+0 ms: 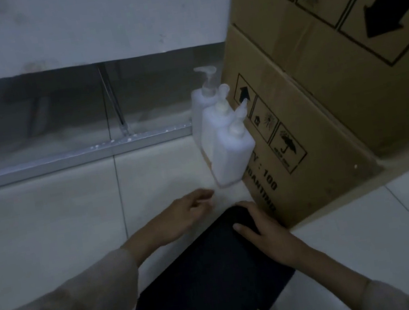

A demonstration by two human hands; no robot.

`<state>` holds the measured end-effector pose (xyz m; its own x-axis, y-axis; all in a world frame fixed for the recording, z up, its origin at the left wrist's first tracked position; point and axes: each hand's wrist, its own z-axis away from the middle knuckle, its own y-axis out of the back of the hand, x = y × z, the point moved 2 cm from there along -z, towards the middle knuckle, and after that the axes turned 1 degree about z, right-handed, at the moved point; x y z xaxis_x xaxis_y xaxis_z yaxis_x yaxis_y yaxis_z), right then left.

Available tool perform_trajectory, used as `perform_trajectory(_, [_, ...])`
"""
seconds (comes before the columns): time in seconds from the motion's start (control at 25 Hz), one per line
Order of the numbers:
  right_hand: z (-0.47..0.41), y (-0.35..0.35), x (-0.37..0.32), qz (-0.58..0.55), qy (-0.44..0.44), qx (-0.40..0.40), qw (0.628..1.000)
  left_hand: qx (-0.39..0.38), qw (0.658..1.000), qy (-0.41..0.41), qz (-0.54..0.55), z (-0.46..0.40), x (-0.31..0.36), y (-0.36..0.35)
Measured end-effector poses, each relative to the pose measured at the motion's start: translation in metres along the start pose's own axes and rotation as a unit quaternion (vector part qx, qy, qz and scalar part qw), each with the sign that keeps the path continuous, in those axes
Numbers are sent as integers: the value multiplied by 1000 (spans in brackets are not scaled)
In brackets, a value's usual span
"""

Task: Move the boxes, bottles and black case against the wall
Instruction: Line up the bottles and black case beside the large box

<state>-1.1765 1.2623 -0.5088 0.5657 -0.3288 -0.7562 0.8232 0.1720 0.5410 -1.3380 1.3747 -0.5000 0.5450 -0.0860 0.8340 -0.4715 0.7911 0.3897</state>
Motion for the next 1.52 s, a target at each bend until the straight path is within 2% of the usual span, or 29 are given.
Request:
perform_trajectory(0.12, [-4,-2,0,30,-10,-8,999,-63,996,13,-61,48,-19,-18])
perform_trajectory(0.28, [-16,-4,-10,56,-8,-25,998,-64,995,24,-69,87,-44,-30])
perform_trajectory(0.48, [-46,-23,-44,128,26,-59,990,37,998,11,-39,104,-59,-25])
perform_trajectory(0.6, [-73,-39,-68,173,81,-67,979,104,994,4,26,108,-66,-24])
perform_trajectory(0.72, [-80,-52,-85,210,121,9,970,179,982,-7,67,111,-65,-31])
perform_trajectory(0.84, [-48,-56,-68,267,119,100,951,221,972,-1,81,109,-66,-34])
perform_trajectory(0.92, [-13,-60,-44,214,91,168,958,226,971,3,79,109,-67,-34])
perform_trajectory(0.96, [5,-63,-33,151,63,194,967,226,971,5,77,109,-68,-34])
perform_trajectory(1.04, [29,-75,-19,-23,-1,191,981,227,971,7,79,108,-68,-35])
perform_trajectory(1.12, [38,-87,-21,-135,1,159,978,223,972,9,80,106,-65,-33])
perform_trajectory(1.28, [26,-88,-29,-144,30,154,977,227,967,22,112,101,-63,-25])
perform_trajectory(1.52, [-26,-70,-53,-99,90,115,984,330,932,52,141,87,-52,-4])
